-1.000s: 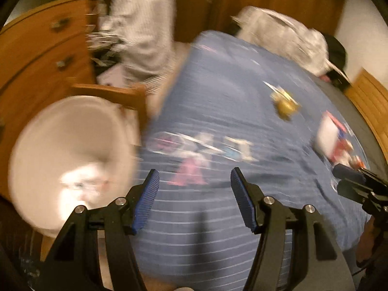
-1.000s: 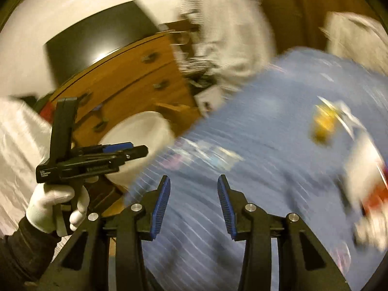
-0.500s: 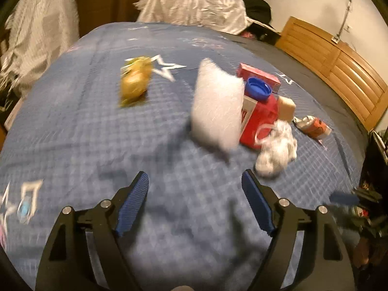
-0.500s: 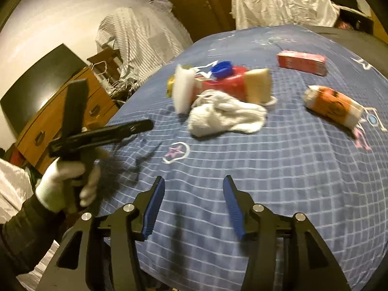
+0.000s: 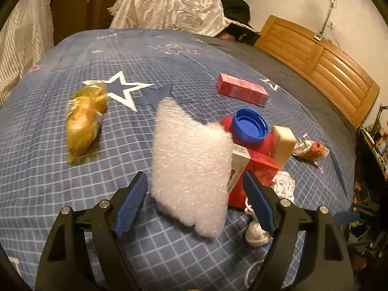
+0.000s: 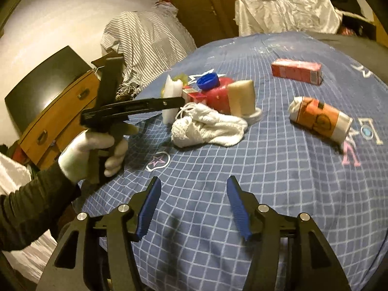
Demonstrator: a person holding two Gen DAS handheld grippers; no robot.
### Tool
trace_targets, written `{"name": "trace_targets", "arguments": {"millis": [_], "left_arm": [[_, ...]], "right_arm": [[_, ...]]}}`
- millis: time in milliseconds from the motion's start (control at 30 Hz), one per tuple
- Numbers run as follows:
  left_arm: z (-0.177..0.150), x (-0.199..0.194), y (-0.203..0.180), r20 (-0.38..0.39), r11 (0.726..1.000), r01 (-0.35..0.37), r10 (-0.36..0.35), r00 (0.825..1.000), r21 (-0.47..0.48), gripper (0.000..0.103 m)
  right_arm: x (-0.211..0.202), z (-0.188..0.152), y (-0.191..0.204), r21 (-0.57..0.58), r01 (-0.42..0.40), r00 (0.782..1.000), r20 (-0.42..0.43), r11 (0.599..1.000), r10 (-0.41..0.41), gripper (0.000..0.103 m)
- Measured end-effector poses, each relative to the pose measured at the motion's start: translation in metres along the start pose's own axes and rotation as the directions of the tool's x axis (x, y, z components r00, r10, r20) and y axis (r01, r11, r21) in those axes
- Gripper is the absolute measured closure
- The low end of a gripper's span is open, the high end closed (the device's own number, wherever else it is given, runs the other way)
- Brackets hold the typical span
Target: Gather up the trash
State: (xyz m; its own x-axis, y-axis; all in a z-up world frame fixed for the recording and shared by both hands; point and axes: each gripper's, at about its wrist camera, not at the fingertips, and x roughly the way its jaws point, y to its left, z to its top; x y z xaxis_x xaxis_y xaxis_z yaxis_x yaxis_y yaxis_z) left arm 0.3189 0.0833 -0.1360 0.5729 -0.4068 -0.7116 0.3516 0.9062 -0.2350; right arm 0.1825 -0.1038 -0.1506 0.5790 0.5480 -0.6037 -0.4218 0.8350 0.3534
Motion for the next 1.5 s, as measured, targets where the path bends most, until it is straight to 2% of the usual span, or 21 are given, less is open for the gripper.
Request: {"name": "trace_targets", "arguments": {"millis": [67,133,167,233,367,467,533,600,667,833,1000,1067,1100,1133,1267,1367,1500], "left_arm": [[0.001,0.002,-0.004,-0.002,1.0,0.016,-0.016,1.0,0.011,0.031],[0.002,-0.002,-0.005,0.003,0.998,0.056,-0.056,0.998,0.003,0.047],[0.001,-0.003,-0.005,0.002,0.998,0.059,-0.059,0.998,-0.003,0.05],[-0.002,-0.009,-0.007,0.014,1.0,0.014,-0.014,1.0,-0.004,0.05],[-0.011,-0.029,-0.002,0.049,0.998,-0.004,0.007,0.999,-0.057,0.05],[-0.02,-0.044,0.003,0.046,0.996,-0.003,0.007,0.999,-0.091,0.05],[-0.026,-0.055,0.006,0.031,0.995,-0.013,0.016,0.999,-0.097,0.05],[-0.031,-0.064,0.01,0.026,0.994,0.001,0.002,1.0,-0.109,0.05],[-0.037,-0.07,0.013,0.023,0.993,0.015,-0.013,1.0,-0.118,0.05],[-0.051,-0.068,0.01,0.007,0.99,0.035,-0.034,0.999,-0.135,0.05],[-0.059,-0.051,-0.001,-0.019,0.987,0.059,-0.062,0.998,-0.149,0.05],[-0.059,-0.047,-0.003,-0.02,0.984,0.069,-0.073,0.997,-0.162,0.05],[-0.059,-0.046,-0.004,-0.02,0.983,0.069,-0.074,0.997,-0.169,0.05],[-0.06,-0.046,-0.006,-0.02,0.983,0.069,-0.073,0.997,-0.171,0.05],[-0.063,-0.05,-0.009,-0.015,0.983,0.062,-0.066,0.998,-0.171,0.05],[-0.07,-0.059,-0.005,-0.013,0.982,0.054,-0.057,0.998,-0.179,0.05],[-0.077,-0.069,-0.007,-0.022,0.987,0.038,-0.042,0.999,-0.158,0.05]], "right_arm": [[-0.001,0.001,-0.001,0.0,0.005,1.0,0.004,1.0,-0.005,0.045],[0.001,0.001,-0.002,0.006,0.005,1.0,0.005,1.0,-0.005,0.045],[0.003,0.002,0.0,0.004,0.001,1.0,0.004,1.0,-0.001,0.045],[0.011,0.005,0.006,-0.006,-0.012,1.0,0.002,1.0,0.012,0.046],[0.031,0.017,0.023,-0.027,-0.039,0.999,0.016,0.999,0.039,0.047],[0.044,0.033,0.036,-0.094,0.017,0.999,0.04,0.995,-0.013,0.046],[0.048,0.048,0.045,-0.232,0.111,0.993,0.07,0.966,-0.097,0.047],[0.06,0.059,0.036,-0.293,0.099,0.995,0.012,0.951,-0.1,0.046],[0.068,0.066,0.022,-0.324,0.114,0.993,0.004,0.939,-0.119,0.046],[0.095,0.08,-0.028,-0.177,-0.008,0.995,-0.095,0.984,-0.009,0.048],[0.112,0.08,-0.017,-0.235,-0.059,0.988,-0.152,0.97,0.023,0.048],[0.114,0.077,-0.01,-0.263,-0.04,0.987,-0.158,0.964,-0.002,0.058],[0.112,0.076,-0.006,-0.265,-0.038,0.986,-0.164,0.964,-0.006,0.071],[0.109,0.074,-0.005,-0.258,-0.041,0.987,-0.164,0.965,-0.002,0.075],[0.076,0.059,0.005,-0.176,-0.072,0.989,-0.14,0.982,0.047,0.077],[0.042,0.042,-0.013,-0.026,-0.096,0.987,-0.128,0.995,0.092,0.077],[0.004,0.011,-0.046,0.151,-0.112,0.982,-0.132,0.982,0.132,0.075]]}}
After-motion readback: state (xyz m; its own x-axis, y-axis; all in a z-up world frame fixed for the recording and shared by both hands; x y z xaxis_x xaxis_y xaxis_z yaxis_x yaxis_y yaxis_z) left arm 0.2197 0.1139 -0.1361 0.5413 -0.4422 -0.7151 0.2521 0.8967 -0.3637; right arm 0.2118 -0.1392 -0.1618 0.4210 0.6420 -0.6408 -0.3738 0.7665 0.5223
